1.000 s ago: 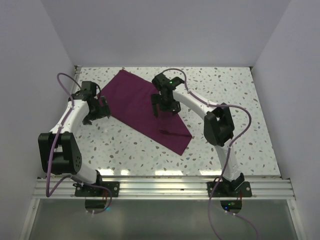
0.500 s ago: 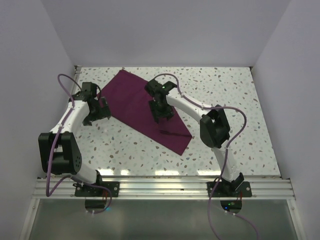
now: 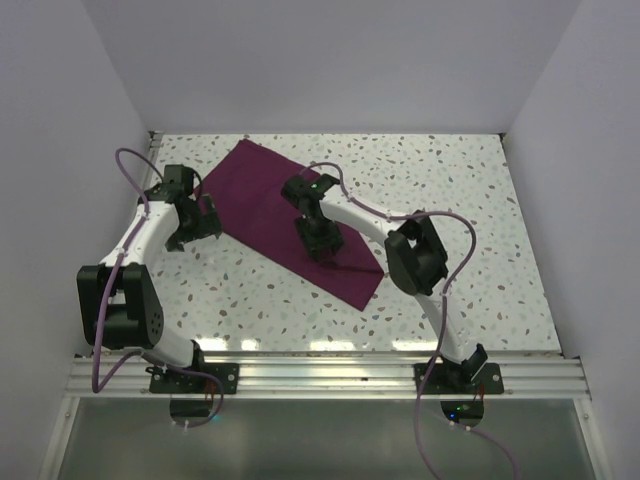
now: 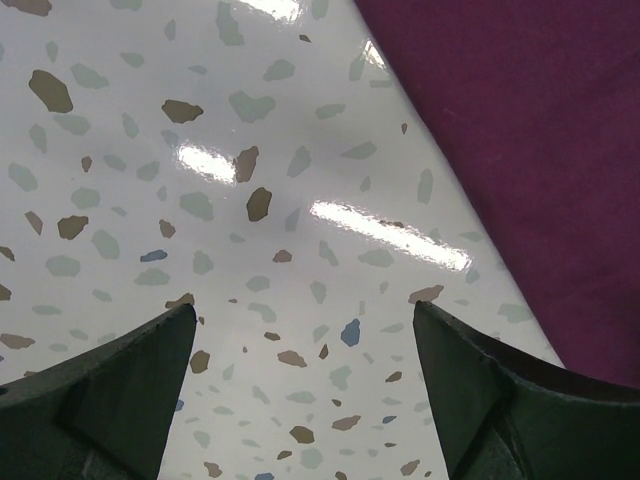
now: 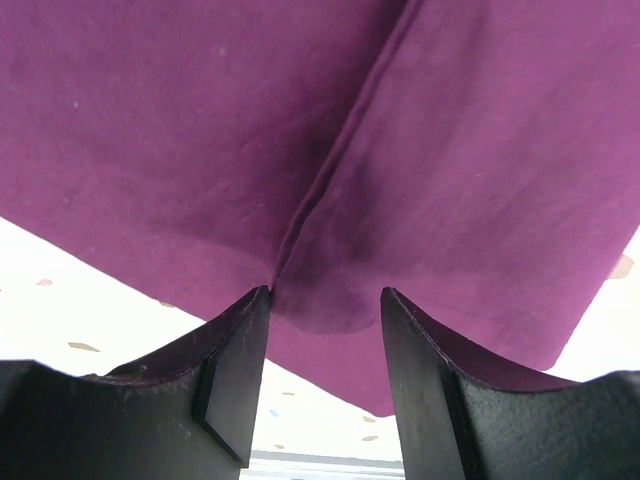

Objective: Open and lay out the surgical kit
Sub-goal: Open the surgical kit at the center of the board.

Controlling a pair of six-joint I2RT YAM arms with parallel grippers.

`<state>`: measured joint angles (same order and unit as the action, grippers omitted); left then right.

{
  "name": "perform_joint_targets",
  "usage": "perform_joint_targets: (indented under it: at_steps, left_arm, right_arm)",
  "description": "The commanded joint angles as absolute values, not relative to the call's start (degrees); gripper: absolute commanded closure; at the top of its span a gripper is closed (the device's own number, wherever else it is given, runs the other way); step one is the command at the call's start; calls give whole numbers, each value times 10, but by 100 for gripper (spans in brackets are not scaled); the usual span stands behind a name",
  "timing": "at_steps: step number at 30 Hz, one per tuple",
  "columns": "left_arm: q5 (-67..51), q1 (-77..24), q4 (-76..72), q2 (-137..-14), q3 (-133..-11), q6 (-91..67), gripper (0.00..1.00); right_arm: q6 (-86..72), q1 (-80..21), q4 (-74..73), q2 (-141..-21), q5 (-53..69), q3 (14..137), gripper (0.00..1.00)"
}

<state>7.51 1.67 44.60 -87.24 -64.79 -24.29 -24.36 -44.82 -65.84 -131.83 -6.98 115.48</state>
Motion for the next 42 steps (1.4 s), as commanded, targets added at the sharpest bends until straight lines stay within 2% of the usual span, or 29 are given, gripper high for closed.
perform_joint_targets:
  at_steps: [1,15,27,35,39,42]
  left_arm:
    - [79,12,428,-859,-642,-236,7]
    - [77,13,421,-852,-632,-239,7]
    - [77,13,422,-850,-634,-239,7]
    - [76,12,421,-852,-632,-237,7]
    - [75,13,420,-853,-633,-237,6]
    - [73,13,421,-853,-636,-237,6]
  right_arm:
    - [-231,-461,-684,-1311,-76,1170,48]
    - [-232,-480,-690,-1307,-93,1162,64]
    - [-243,-480,-697,-1326,-117,1185,86]
    - [-243,-480,-717,-1318,-106,1214,90]
    - [-242,-479,-729,-1317,-105,1233,100]
    - [-241,-474,-737,-1316,-127,1243,100]
